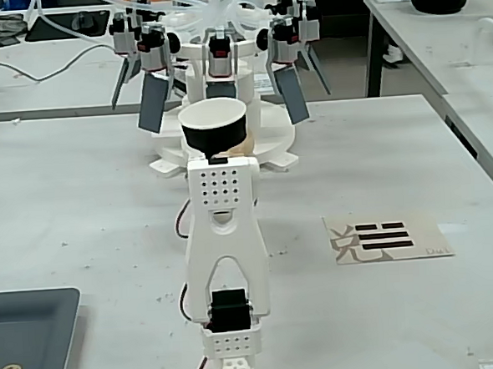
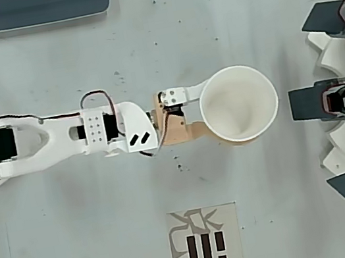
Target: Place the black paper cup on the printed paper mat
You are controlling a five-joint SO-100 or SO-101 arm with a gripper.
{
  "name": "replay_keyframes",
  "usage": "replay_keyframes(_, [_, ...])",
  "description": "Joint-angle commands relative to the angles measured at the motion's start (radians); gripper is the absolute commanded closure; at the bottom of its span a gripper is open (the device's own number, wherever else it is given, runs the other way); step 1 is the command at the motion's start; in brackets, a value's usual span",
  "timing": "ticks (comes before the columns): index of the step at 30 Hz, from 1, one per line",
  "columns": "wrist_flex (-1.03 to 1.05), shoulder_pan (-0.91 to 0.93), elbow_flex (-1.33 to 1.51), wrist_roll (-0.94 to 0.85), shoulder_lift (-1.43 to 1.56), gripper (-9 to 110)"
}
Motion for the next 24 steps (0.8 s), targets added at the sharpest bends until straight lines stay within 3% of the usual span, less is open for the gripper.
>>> replay_keyframes(1, [-0.028,-0.011,0.02,0.018,0.117,91])
replay_keyframes(24, [-0.077,-0.006,0.588,0.058,0.554,90])
